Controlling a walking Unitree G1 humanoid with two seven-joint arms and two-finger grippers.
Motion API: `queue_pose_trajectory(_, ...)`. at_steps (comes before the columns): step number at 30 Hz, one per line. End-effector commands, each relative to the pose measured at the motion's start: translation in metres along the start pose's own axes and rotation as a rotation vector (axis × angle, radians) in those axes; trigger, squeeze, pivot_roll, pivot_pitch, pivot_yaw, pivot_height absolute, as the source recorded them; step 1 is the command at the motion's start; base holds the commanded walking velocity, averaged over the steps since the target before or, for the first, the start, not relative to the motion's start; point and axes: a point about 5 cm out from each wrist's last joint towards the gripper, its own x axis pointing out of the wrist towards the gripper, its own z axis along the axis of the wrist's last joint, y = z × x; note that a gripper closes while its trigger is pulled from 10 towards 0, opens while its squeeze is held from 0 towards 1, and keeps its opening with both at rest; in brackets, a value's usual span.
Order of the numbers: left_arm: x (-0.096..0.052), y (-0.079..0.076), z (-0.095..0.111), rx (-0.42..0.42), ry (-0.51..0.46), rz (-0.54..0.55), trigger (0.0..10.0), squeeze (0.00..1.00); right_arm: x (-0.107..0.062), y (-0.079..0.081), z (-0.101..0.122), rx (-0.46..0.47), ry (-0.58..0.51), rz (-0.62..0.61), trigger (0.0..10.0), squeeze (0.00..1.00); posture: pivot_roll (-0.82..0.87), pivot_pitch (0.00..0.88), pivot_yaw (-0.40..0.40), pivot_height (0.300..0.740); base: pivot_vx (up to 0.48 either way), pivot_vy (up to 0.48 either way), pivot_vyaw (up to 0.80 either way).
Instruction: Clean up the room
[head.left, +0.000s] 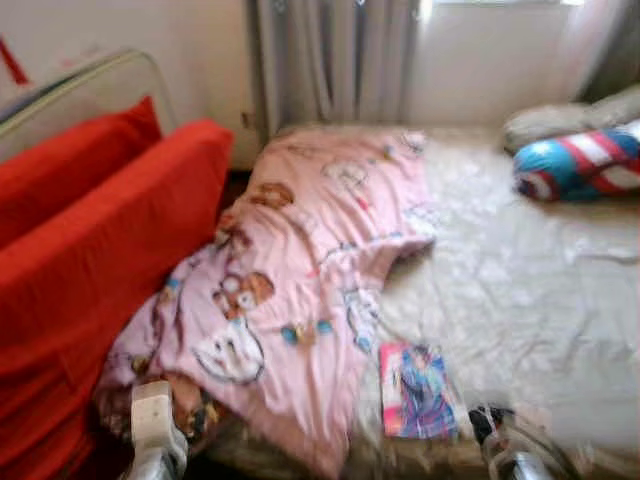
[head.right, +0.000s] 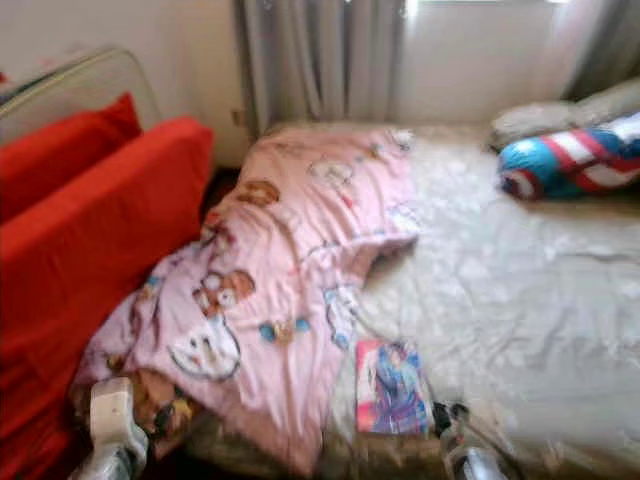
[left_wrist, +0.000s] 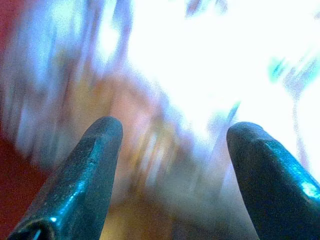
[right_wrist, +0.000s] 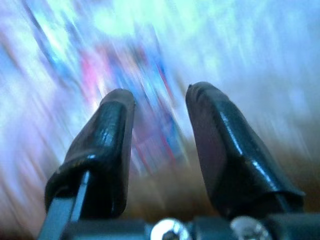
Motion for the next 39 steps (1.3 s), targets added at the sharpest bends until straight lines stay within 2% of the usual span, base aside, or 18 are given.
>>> queue_pose_trajectory(1, 0.007, -0.004, 0.022, 0.018, -0.117, -0.021, 10.0, 0.0, 0.011, 0.006, 0.029, -0.035, -0.101, 0.022, 10.0, 0.0, -0.08, 0.0, 0.033, 0.74, 0.0, 0.0, 0.0)
queue_pose_trajectory(8, 0.005, -0.002, 0.027, 0.005, -0.173, -0.028, 10.0, 0.0, 0.008, 0.01, 0.028, -0.071, -0.136, 0.054, 10.0, 0.0, -0.1, 0.0, 0.031, 0.74, 0.0, 0.0, 0.0)
queue_pose_trajectory(21, -0.006, 0.001, 0.03, 0.035, -0.252, -0.045, 10.0, 0.0, 0.008, 0.02, 0.052, -0.142, -0.292, 0.116, 10.0, 0.0, -0.08, 0.0, -0.018, 0.74, 0.0, 0.0, 0.0)
queue_pose_trajectory(29, -0.02, -0.004, 0.023, 0.037, -0.285, -0.069, 10.0, 0.0, 0.004, 0.022, 0.049, -0.169, -0.306, 0.14, 10.0, 0.0, -0.04, 0.0, -0.05, 0.74, 0.0, 0.0, 0.0)
queue_pose_trajectory(33, -0.023, -0.004, 0.019, 0.068, -0.267, -0.094, 10.0, 0.0, 0.005, 0.028, 0.044, -0.181, -0.261, 0.15, 10.0, 0.0, -0.02, 0.0, -0.063, 0.74, 0.0, 0.0, 0.0)
queue_pose_trajectory(36, -0.024, 0.002, 0.022, 0.057, -0.274, -0.074, 10.0, 0.0, 0.005, 0.031, 0.04, -0.203, -0.245, 0.167, 10.0, 0.0, 0.0, 0.0, -0.069, 0.72, 0.0, 0.0, 0.0)
queue_pose_trajectory(39, -0.024, 0.001, 0.026, 0.078, -0.28, -0.091, 10.0, 0.0, 0.005, 0.033, 0.039, -0.207, -0.237, 0.172, 10.0, 0.0, 0.01, 0.0, -0.058, 0.7, 0.0, 0.0, 0.0)
